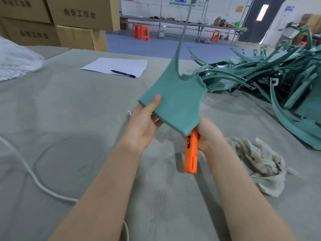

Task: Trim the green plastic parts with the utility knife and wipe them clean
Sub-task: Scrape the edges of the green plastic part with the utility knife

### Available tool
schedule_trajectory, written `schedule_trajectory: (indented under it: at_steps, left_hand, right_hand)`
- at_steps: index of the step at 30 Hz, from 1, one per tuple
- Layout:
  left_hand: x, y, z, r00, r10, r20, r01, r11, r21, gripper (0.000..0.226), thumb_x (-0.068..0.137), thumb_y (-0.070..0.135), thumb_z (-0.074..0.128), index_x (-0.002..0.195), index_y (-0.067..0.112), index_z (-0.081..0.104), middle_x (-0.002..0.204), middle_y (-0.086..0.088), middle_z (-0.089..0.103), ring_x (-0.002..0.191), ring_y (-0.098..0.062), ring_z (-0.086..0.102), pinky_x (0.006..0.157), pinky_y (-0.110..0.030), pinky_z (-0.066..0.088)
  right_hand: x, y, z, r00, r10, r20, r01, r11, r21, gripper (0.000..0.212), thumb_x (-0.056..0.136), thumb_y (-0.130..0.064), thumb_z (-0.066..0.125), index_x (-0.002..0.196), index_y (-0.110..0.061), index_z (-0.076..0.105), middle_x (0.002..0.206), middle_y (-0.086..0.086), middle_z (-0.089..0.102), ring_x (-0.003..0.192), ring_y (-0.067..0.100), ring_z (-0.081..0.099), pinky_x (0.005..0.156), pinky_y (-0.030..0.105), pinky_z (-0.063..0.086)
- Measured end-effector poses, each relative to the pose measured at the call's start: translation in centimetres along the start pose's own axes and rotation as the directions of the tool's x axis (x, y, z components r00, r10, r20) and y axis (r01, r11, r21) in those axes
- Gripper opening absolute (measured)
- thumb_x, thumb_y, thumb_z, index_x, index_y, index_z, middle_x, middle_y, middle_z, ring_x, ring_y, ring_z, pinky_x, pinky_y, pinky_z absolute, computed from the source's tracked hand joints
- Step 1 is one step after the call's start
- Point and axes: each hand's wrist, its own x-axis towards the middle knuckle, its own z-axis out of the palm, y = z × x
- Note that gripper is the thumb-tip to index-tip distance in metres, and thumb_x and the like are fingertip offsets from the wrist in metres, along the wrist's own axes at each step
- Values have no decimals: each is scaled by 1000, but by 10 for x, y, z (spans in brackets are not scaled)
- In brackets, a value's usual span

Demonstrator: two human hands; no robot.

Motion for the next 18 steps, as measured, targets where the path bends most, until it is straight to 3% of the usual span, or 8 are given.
schedule_trajectory:
  at_steps: [4, 6, 8, 10, 14, 18]
  left_hand:
    - [1, 2, -4, 994, 35, -103, -43, 996, -80, 26, 97, 12, 53, 123, 10, 57, 114, -6, 69, 94, -15, 69, 69, -26, 57]
    - [1, 1, -5, 990, 44, -133, -54, 996, -74, 25, 97, 13, 53, 121, 10, 58, 116, -7, 68, 96, -16, 68, 70, -27, 57]
    - [0, 1, -4, 990, 40, -135, -54, 993, -102, 27, 98, 16, 53, 123, 10, 57, 119, -9, 67, 101, -19, 67, 75, -31, 58]
    - [-2, 0, -1, 994, -5, -107, -11, 988, -152, 35, 97, 23, 54, 129, 10, 56, 121, -10, 67, 107, -23, 66, 81, -35, 58]
    - [-5, -4, 1, 997, -83, -2, 81, 977, -195, 30, 95, 29, 55, 119, 13, 62, 112, -9, 71, 98, -23, 70, 79, -38, 59]
    - [-4, -6, -2, 995, -97, 12, 97, 978, -182, 40, 97, 34, 51, 128, 9, 57, 120, -12, 67, 110, -27, 65, 95, -44, 52]
  right_hand:
    - [2, -11, -8, 989, -121, -88, 132, 982, 137, 26, 98, -33, 52, 91, -8, 54, 69, 2, 58, 34, 4, 34, 35, 13, 28]
    - [-2, -10, -7, 977, -205, -60, 206, 979, 10, 23, 96, -29, 57, 99, -7, 56, 80, 5, 63, 36, 5, 35, 37, 15, 29]
    - [-5, -7, -1, 950, -310, -41, 294, 930, -218, 7, 93, -13, 60, 96, -8, 55, 70, 6, 54, 34, 6, 34, 37, 17, 29]
    - [-7, -4, 5, 916, -397, -48, 355, 863, -360, 12, 91, -2, 60, 85, -11, 54, 55, 4, 42, 32, 7, 34, 38, 16, 27]
    - [-7, -3, 7, 906, -422, -37, 383, 852, -357, 20, 90, 2, 60, 80, -13, 52, 43, -3, 41, 31, 7, 35, 37, 16, 27]
    - [-4, 3, 9, 914, -405, -9, 376, 857, -353, 18, 90, 0, 60, 82, -13, 51, 39, -9, 44, 32, 8, 38, 38, 17, 30]
